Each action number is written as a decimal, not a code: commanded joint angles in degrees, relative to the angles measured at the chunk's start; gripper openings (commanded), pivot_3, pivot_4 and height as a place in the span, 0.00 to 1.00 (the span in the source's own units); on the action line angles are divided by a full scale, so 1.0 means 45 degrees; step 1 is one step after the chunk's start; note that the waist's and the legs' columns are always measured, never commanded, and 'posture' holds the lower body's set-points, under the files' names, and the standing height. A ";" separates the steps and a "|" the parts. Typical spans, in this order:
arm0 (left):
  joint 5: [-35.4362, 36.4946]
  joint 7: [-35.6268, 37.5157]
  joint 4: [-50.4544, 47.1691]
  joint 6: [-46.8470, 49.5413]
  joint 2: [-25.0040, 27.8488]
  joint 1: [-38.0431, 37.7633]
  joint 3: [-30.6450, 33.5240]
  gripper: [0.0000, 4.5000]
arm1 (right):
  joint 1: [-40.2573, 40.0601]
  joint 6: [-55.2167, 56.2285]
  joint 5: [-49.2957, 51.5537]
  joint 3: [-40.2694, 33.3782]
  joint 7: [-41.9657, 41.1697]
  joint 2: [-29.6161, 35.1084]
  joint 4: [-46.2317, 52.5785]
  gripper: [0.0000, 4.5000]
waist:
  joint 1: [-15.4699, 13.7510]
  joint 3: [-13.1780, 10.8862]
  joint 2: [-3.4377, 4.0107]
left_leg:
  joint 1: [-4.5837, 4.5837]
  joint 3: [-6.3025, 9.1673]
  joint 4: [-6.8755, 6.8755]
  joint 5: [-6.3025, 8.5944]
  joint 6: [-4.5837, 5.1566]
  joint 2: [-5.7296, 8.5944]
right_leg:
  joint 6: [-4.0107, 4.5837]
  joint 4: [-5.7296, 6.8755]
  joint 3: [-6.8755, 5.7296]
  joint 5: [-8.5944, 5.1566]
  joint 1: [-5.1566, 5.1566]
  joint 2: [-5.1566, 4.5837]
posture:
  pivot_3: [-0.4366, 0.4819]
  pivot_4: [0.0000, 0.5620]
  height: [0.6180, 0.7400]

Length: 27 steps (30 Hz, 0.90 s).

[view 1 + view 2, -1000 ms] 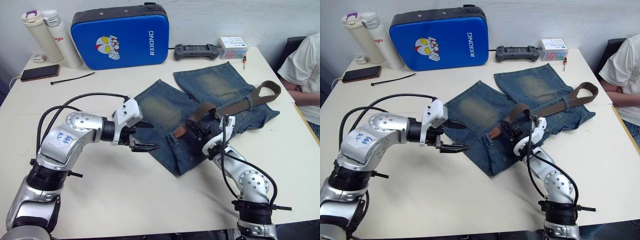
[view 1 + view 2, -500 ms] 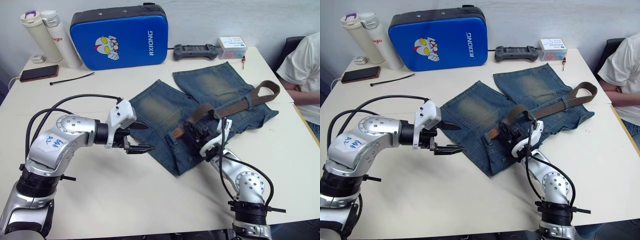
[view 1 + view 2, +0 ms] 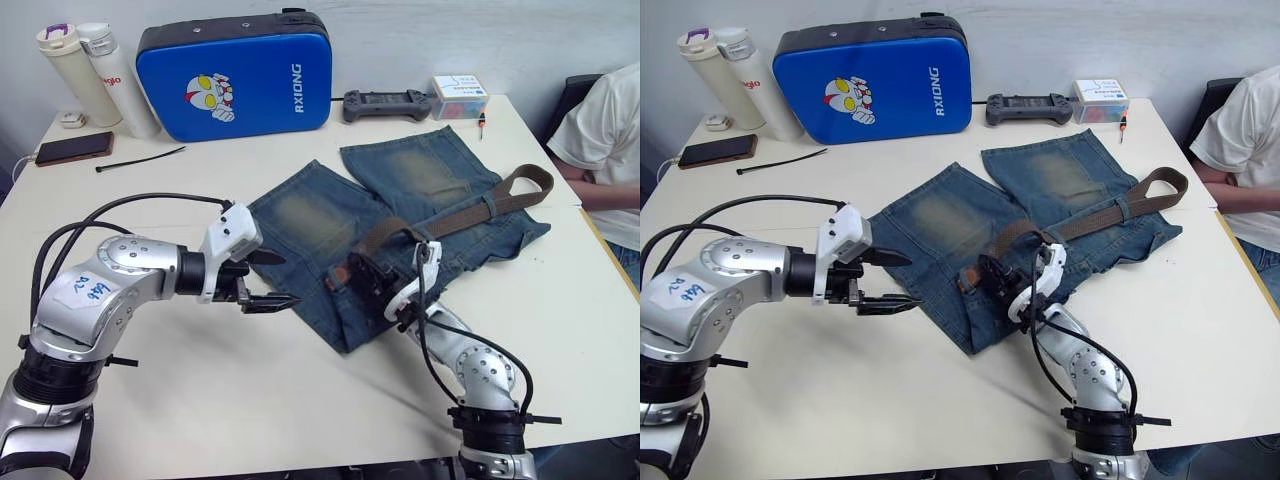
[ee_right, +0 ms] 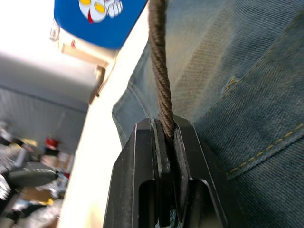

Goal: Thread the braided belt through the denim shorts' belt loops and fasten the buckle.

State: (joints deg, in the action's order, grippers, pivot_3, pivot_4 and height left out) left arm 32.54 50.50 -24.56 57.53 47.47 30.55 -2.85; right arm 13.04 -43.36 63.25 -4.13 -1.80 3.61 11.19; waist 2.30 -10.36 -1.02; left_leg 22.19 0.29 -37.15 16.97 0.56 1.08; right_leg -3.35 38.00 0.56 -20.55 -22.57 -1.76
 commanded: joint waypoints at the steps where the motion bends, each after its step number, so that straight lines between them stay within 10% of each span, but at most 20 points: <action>1: 0.0218 -0.0038 -0.0421 -0.0023 0.0081 0.0228 0.0215 1.00 | -0.0312 -0.1579 -0.1188 0.1916 -0.0145 0.0390 -0.0330 0.00 | 0.0033 0.0007 -0.0012 | -0.0001 0.0000 0.0002 -0.0001 -0.0002 0.0000 | 0.0002 0.0000 0.0001 -0.0001 0.0000 0.0000 | 0.48 0.27 1.00; 4: 0.0228 -0.0061 -0.0372 -0.0081 0.0025 0.0316 0.0115 1.00 | -0.0064 -0.1826 -0.2031 0.2396 -0.0355 0.0698 -0.0209 0.00 | 0.0112 0.0026 -0.0043 | -0.0013 0.0003 0.0007 0.0003 -0.0011 -0.0008 | 0.0021 -0.0002 -0.0002 -0.0012 0.0000 0.0006 | 0.48 0.27 1.00; 14: 0.0008 -0.0082 0.0062 -0.0663 -0.0431 0.0482 -0.0344 1.00 | 0.0271 -0.3684 0.1270 -0.0912 0.1702 0.1037 0.1410 0.97 | -0.0091 0.0022 -0.0036 | 0.0002 0.0009 -0.0005 0.0003 -0.0016 -0.0007 | 0.0023 0.0003 -0.0007 -0.0012 0.0002 -0.0001 | 0.48 0.27 1.00; 22: -0.0080 -0.0299 0.0203 -0.0677 -0.0523 0.0158 -0.0472 1.00 | -0.0034 -0.4770 0.5700 -0.1925 0.3094 0.4376 0.3372 0.99 | -0.0171 0.0011 -0.0021 | 0.0034 0.0012 -0.0021 0.0000 0.0020 0.0028 | 0.0020 -0.0021 -0.0016 -0.0012 0.0003 -0.0040 | 0.48 0.27 1.00; 27: 0.0752 -0.1748 0.0546 0.0713 -0.2019 0.0264 0.0329 1.00 | 0.0397 -0.4429 0.4129 -0.2493 -0.0411 0.7699 0.4926 0.99 | -0.0180 -0.0015 0.0020 | 0.0034 0.0006 -0.0032 0.0009 0.0040 0.0025 | 0.0019 -0.0032 -0.0013 -0.0013 0.0002 -0.0022 | 0.48 0.27 1.00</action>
State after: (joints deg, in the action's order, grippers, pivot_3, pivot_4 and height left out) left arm 33.69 45.37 -21.49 57.55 39.78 31.09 -3.63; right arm 13.70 -64.47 84.27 -13.84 2.66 34.80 29.76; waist 1.49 -10.43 -0.92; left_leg 22.36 0.34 -37.32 17.01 0.75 1.19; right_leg -3.27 37.85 0.48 -20.61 -22.56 -1.85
